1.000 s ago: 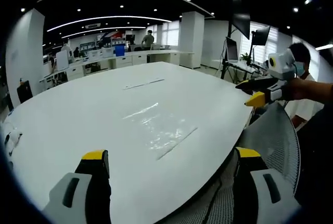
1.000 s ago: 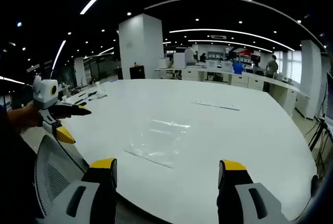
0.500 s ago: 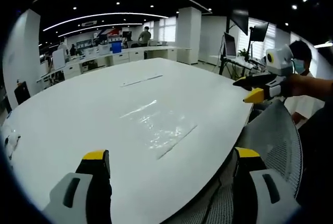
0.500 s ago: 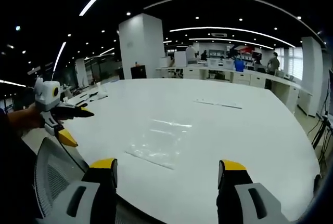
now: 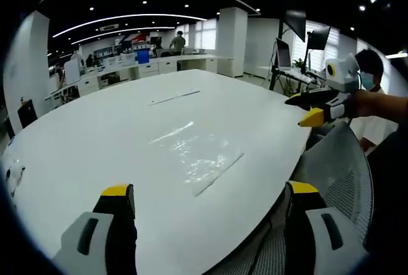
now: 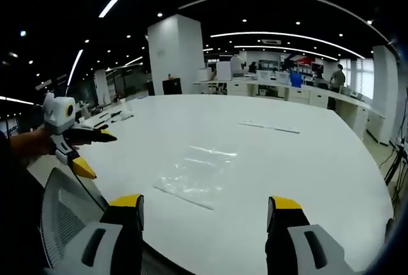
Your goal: Open the resealable bag by pulling the two sides of the seal apart until the entire bag opening is separated and visibly accessible.
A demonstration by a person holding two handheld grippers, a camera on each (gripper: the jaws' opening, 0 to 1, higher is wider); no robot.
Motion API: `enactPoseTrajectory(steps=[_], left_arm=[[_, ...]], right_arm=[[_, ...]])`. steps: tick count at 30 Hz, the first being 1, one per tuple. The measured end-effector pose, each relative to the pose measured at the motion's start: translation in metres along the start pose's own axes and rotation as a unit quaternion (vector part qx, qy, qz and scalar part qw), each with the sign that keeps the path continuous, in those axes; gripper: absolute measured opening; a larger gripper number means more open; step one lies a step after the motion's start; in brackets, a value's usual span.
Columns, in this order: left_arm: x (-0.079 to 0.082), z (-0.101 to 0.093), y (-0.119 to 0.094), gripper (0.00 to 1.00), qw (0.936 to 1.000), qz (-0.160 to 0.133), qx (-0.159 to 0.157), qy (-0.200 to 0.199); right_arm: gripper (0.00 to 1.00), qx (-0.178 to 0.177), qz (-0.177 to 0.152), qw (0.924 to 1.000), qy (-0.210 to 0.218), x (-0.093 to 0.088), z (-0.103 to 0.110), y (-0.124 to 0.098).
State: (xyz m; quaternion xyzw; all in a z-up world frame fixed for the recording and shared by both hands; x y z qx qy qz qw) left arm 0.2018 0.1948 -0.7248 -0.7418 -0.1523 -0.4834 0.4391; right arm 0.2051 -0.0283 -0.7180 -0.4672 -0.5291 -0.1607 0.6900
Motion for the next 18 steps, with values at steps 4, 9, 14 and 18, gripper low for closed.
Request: enactPoseTrajectory(steps=[4, 9, 14, 18], left_arm=[[0.000, 0.001, 0.002, 0.96, 1.0000, 0.003, 0.000, 0.003], [-0.003, 0.000, 0.004, 0.96, 0.9999, 0.011, -0.003, 0.003], [-0.007, 0.000, 0.007, 0.95, 0.9998, 0.019, -0.004, 0.005], [-0.007, 0.000, 0.009, 0.95, 0.9998, 0.017, -0.005, -0.003]], right_arm=[[0.79, 0.005, 0.003, 1.0000, -0.001, 0.001, 0.001, 0.003], [0.78, 0.014, -0.005, 0.9999, 0.007, 0.008, 0.002, 0.010], [0.77, 0.025, -0.002, 0.9997, -0.003, 0.011, 0.003, 0.022], [0.75, 0.031, 0.008, 0.9993, -0.021, 0.011, 0.008, 0.034]])
Point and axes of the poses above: the point that each gripper's makers call its tool centre point, and the gripper's own axes: y roughly forward along the fingers, z roughly to its left, x roughly out of its top, the point moved 1 cm from there along -y, roughly backward along the fingers, and after that the axes turned 5 degrees about -y, right-handed, at the moved point
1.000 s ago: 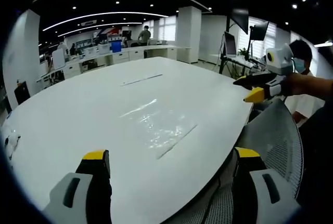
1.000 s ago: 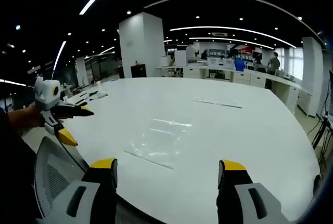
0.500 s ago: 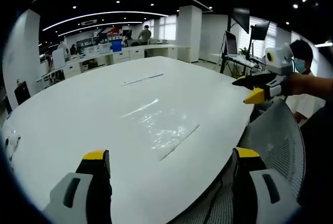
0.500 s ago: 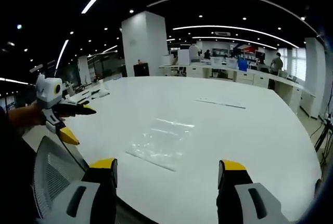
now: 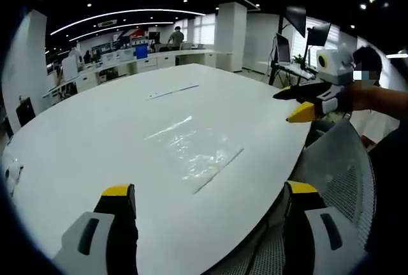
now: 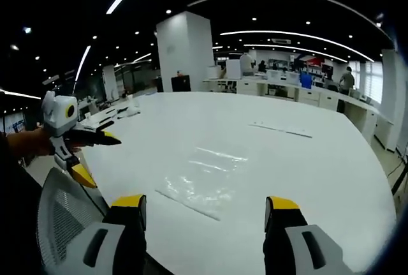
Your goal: Open the resealable bag by pulling the two sides of the seal apart until the entire bag opening is separated and visibly accessible.
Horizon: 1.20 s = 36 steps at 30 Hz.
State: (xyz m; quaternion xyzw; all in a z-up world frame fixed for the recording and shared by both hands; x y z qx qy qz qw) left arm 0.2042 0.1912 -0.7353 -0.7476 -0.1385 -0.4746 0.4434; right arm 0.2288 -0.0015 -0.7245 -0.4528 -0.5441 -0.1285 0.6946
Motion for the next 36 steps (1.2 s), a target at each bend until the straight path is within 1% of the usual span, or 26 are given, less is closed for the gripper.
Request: enactPoseTrajectory(steps=[8, 13, 15, 20, 28, 34, 36], left_arm=[[0.000, 0.000, 0.005, 0.95, 1.0000, 0.006, -0.006, 0.002], [-0.001, 0.001, 0.006, 0.95, 0.9999, 0.010, -0.008, 0.001], [-0.001, 0.001, 0.006, 0.95, 0.9999, 0.010, -0.010, 0.001], [0.001, 0.001, 0.006, 0.95, 0.9999, 0.003, -0.011, 0.001], [-0.009, 0.003, 0.006, 0.95, 0.9998, 0.013, -0.010, -0.008], [-0.010, 0.005, 0.007, 0.95, 0.9998, 0.015, -0.008, -0.012], [-0.010, 0.005, 0.007, 0.95, 0.9998, 0.015, -0.008, -0.012]], right_arm=[[0.74, 0.028, 0.016, 0.9992, -0.022, -0.003, 0.009, 0.025], [0.72, 0.056, 0.018, 0.9982, -0.013, -0.003, 0.018, 0.043], [0.72, 0.064, 0.021, 0.9976, -0.018, -0.003, 0.021, 0.049], [0.71, 0.075, 0.022, 0.9965, -0.027, 0.001, 0.028, 0.057], [0.70, 0.095, 0.037, 0.9937, -0.045, -0.003, 0.037, 0.076], [0.70, 0.113, 0.043, 0.9910, -0.057, -0.001, 0.047, 0.094], [0.70, 0.121, 0.045, 0.9894, -0.066, -0.003, 0.050, 0.100]])
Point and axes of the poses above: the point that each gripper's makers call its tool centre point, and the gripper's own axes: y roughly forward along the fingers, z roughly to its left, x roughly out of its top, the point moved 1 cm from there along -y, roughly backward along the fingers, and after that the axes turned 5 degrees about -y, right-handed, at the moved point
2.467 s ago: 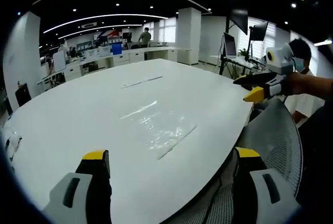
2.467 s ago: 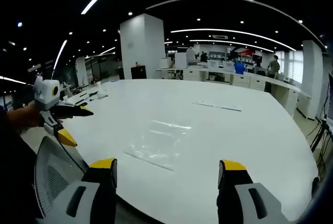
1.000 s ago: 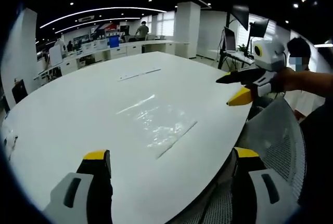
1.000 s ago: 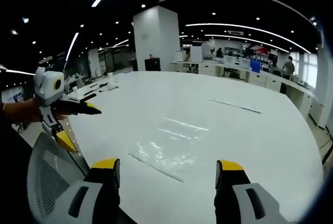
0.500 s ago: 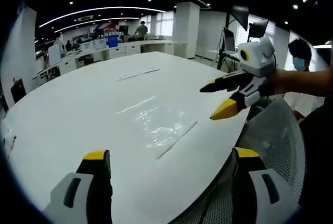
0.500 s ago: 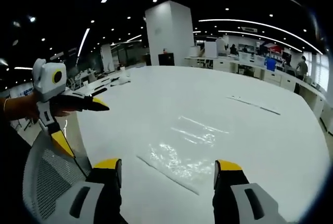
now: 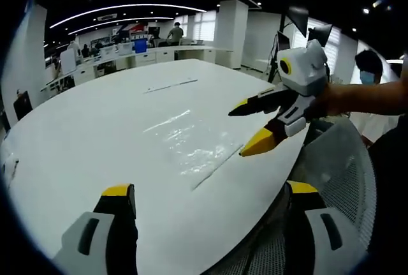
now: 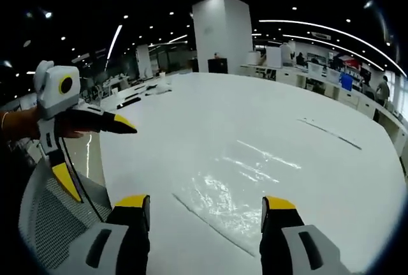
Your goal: Open the resealable bag by pulling the two sides of the seal apart until the entire bag opening is separated and visibly accessible.
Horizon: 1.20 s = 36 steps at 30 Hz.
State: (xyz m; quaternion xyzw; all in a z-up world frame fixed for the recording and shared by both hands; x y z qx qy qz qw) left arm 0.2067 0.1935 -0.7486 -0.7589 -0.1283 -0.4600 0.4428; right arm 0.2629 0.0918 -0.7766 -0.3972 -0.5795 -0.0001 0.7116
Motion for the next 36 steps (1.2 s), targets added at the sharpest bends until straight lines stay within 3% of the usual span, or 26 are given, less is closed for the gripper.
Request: enactPoseTrajectory(steps=[2, 13, 19, 27, 32, 36], left_arm=[[0.000, 0.001, 0.000, 0.95, 1.0000, -0.001, 0.000, 0.000], [-0.008, 0.004, 0.001, 0.93, 0.9999, 0.007, 0.002, -0.010], [-0.003, 0.003, 0.001, 0.92, 0.9995, -0.014, -0.006, -0.029], [-0.002, 0.004, 0.001, 0.92, 0.9996, -0.014, -0.003, -0.026], [-0.003, 0.003, 0.001, 0.92, 0.9997, -0.010, -0.006, -0.023], [-0.004, 0.003, 0.000, 0.92, 0.9997, -0.008, -0.005, -0.022]], right_arm=[[0.69, 0.002, 0.023, 0.9996, -0.016, -0.009, -0.002, 0.007], [0.64, 0.036, 0.038, 0.9984, -0.023, -0.018, 0.009, 0.028], [0.60, 0.060, 0.050, 0.9963, -0.035, -0.022, 0.018, 0.041], [0.48, 0.089, 0.059, 0.9931, -0.049, -0.026, 0.026, 0.055], [0.34, 0.104, 0.062, 0.9908, -0.061, -0.030, 0.031, 0.059], [0.31, 0.109, 0.067, 0.9897, -0.064, -0.033, 0.033, 0.063]])
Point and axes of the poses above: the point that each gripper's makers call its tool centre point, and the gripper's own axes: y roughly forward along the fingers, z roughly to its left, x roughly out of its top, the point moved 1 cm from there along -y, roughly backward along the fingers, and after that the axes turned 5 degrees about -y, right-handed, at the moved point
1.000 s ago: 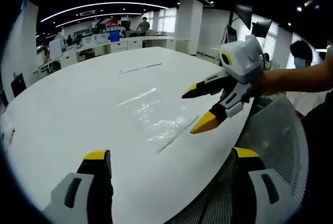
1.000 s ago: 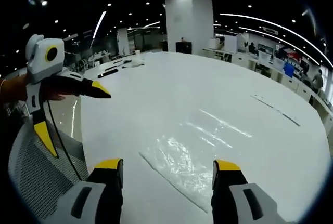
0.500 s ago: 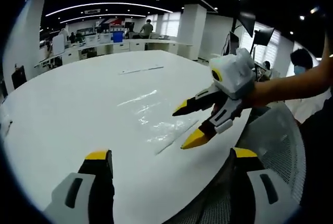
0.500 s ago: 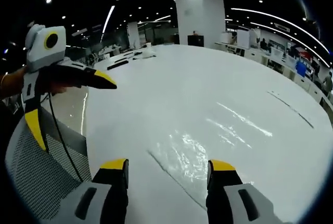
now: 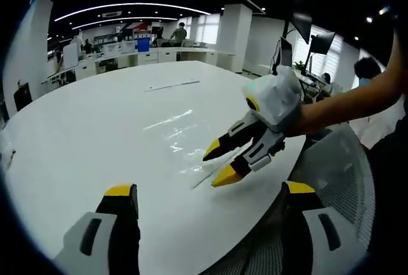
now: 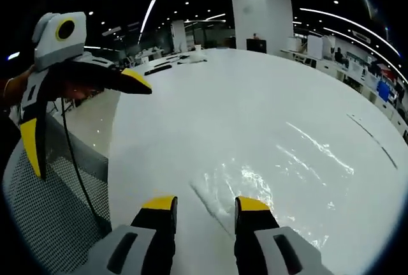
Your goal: Open the resealable bag by pulling the two sides of the seal apart until the entire bag opening is separated and visibly accessible.
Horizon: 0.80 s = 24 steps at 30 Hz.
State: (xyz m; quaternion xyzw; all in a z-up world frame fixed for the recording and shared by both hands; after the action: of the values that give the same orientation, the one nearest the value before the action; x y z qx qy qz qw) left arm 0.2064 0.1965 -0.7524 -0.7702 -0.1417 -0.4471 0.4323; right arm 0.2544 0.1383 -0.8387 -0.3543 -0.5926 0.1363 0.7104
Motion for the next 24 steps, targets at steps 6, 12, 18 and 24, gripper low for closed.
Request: enactPoseTrajectory(steps=[6, 12, 18, 24], left_arm=[[-0.003, 0.001, 0.000, 0.91, 0.9999, 0.012, 0.002, 0.012], [-0.004, 0.000, 0.000, 0.91, 0.9998, 0.014, 0.000, 0.013], [-0.004, 0.001, 0.001, 0.90, 0.9998, 0.014, 0.002, 0.015], [-0.007, 0.004, 0.001, 0.88, 0.9997, 0.018, 0.010, 0.012]], right_arm=[[0.14, 0.006, 0.007, 0.9997, -0.021, -0.003, 0.000, 0.004], [0.13, 0.010, 0.016, 0.9993, -0.032, -0.008, 0.002, 0.006], [0.11, 0.004, 0.012, 0.9986, -0.050, -0.010, 0.001, 0.008], [0.03, 0.006, 0.010, 0.9953, -0.096, -0.010, 0.006, 0.010]])
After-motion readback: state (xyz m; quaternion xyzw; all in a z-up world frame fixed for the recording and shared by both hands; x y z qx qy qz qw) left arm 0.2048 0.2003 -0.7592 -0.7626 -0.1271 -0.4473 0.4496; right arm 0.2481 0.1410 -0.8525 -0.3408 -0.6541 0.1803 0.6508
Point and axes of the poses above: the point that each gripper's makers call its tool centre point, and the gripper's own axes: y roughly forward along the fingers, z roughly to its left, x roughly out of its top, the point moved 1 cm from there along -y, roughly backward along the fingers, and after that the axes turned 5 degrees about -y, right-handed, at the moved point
